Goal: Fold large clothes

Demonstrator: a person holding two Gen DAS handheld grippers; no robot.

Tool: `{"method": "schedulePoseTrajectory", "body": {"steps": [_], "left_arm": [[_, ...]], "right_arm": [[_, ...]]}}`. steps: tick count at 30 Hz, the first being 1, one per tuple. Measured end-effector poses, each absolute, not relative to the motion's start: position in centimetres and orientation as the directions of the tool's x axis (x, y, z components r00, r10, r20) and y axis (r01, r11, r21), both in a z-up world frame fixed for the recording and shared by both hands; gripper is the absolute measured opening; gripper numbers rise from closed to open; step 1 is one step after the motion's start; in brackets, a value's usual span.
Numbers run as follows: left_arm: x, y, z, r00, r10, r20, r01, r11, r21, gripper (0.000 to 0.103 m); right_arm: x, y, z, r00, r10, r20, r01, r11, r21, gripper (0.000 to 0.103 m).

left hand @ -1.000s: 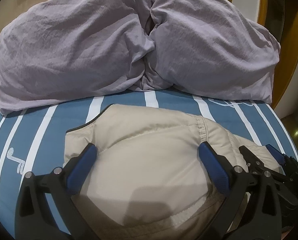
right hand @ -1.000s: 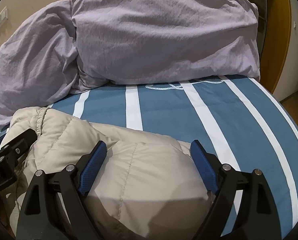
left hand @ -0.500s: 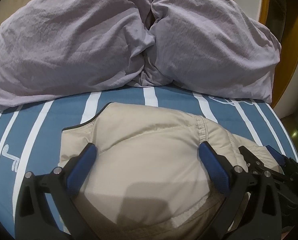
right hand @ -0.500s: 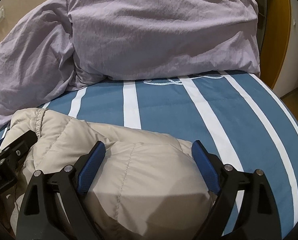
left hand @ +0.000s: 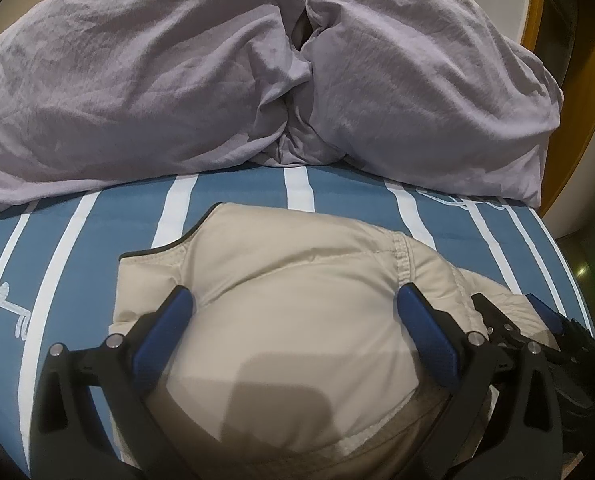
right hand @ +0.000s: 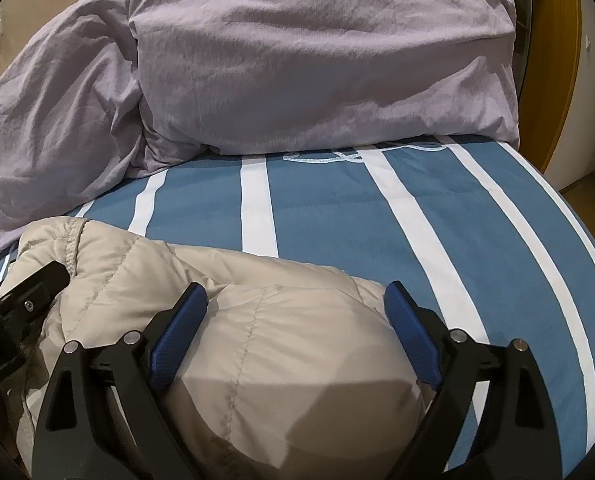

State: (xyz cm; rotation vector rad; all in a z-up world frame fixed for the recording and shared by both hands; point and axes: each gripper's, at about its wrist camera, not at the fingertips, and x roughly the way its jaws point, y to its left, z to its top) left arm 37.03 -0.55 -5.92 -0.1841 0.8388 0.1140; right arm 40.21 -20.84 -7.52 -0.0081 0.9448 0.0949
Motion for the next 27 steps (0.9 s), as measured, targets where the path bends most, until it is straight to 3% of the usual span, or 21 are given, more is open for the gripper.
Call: {"method": "schedulePoseTrajectory", "body": {"steps": [5, 16, 27], "left_arm": [[35.8, -0.2, -4.6, 0.652, 0.029, -0.757, -0.18, 0.977, -0.118, 0.101], [27.5, 3.9, -2.0, 0.666, 0.015, -0.746, -0.228, 0.956, -0.184, 0.101], [22.5, 4.6, -1.9, 0.654, 0.011, -0.756, -0.256, 0.944, -0.208, 0.101]], "right_arm": [[40.4, -21.0, -6.9, 0.542, 0.047, -0.839, -0.063, 0.998, 0.015, 0.098], [36.4, -23.6, -2.6, 0.548, 0.153, -0.822, -0.107, 0.988, 0.112, 0.098], [33.2, -25.9, -1.9, 0.477, 0.253, -0.842, -0.119, 0.967, 0.223, 0.099]]}}
